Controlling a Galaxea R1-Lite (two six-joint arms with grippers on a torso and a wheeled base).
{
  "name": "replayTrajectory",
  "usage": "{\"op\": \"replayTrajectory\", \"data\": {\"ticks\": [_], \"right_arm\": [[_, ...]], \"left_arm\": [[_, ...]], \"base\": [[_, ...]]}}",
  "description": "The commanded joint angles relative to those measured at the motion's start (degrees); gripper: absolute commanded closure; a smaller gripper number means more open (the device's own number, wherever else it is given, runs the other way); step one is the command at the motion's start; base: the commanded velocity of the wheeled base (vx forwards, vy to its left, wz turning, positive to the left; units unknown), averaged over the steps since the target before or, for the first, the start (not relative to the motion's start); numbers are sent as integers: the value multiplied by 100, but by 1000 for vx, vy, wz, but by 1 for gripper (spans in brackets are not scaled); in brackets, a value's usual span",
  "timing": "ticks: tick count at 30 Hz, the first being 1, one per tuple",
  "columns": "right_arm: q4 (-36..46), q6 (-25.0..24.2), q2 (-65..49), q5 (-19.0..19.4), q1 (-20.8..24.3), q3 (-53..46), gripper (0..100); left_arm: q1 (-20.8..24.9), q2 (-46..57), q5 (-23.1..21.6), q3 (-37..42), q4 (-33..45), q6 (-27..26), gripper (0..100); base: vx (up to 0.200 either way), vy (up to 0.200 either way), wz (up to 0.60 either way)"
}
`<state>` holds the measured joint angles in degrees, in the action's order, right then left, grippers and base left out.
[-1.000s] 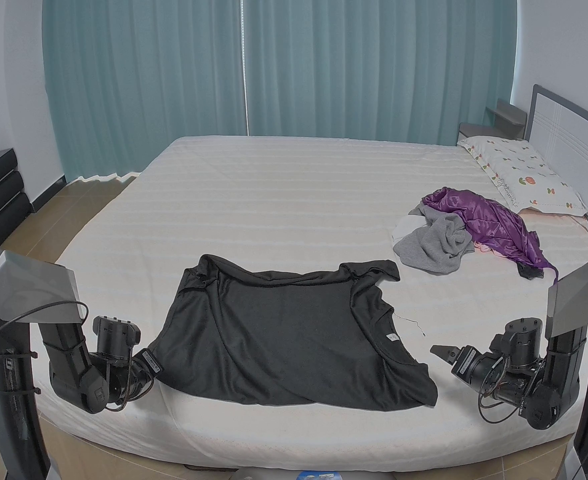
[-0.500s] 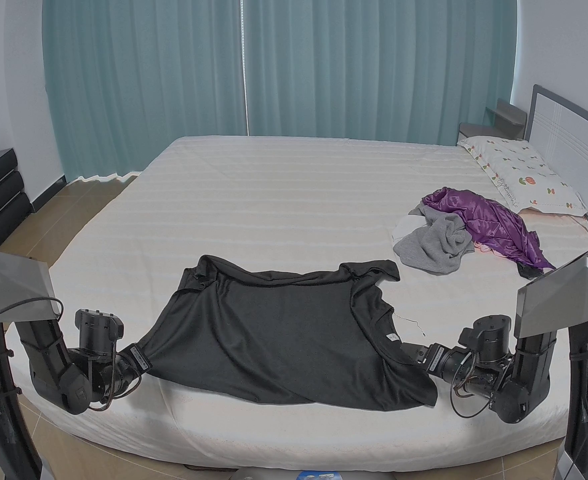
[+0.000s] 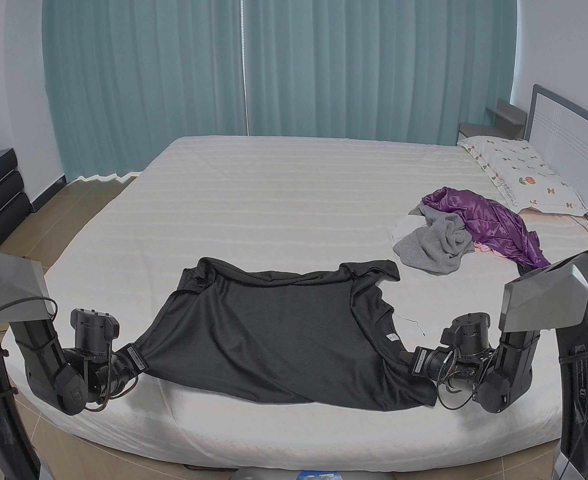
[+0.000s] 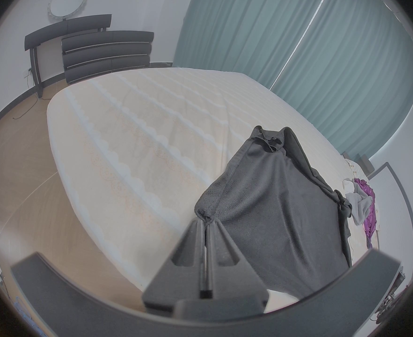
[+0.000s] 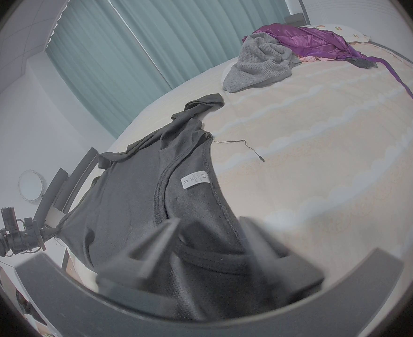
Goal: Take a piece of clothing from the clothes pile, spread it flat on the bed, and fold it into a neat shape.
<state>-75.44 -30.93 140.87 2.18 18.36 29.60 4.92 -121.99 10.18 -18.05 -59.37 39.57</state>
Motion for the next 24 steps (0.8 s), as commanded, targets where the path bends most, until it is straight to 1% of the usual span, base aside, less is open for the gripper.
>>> {"op": "replayTrajectory", "data": {"ticks": [1,8,9,12,18,24], "right_arm": [[3,-1,19,2,-43,37,100],[-15,-36,-122,-7,-324,274,100],[-33,-54,-148,-16,-438,389,100],[-24,-71,-148,-60,-544,600,100],[-24,-80,-104,-78,-588,907,100],[3,-80,19,-183,-570,1206,100]], "left_arm": [[0,-9,2,4,-5,-2,100],[17,9,2,48,-5,-28,100],[17,9,2,48,-5,-55,100],[17,0,2,74,-13,-99,100],[17,-9,2,74,-22,-99,100],[17,-9,-7,83,-22,-99,100]], "base": [[0,0,0],[0,0,0],[0,0,0],[0,0,0],[0,0,0],[0,0,0]]}}
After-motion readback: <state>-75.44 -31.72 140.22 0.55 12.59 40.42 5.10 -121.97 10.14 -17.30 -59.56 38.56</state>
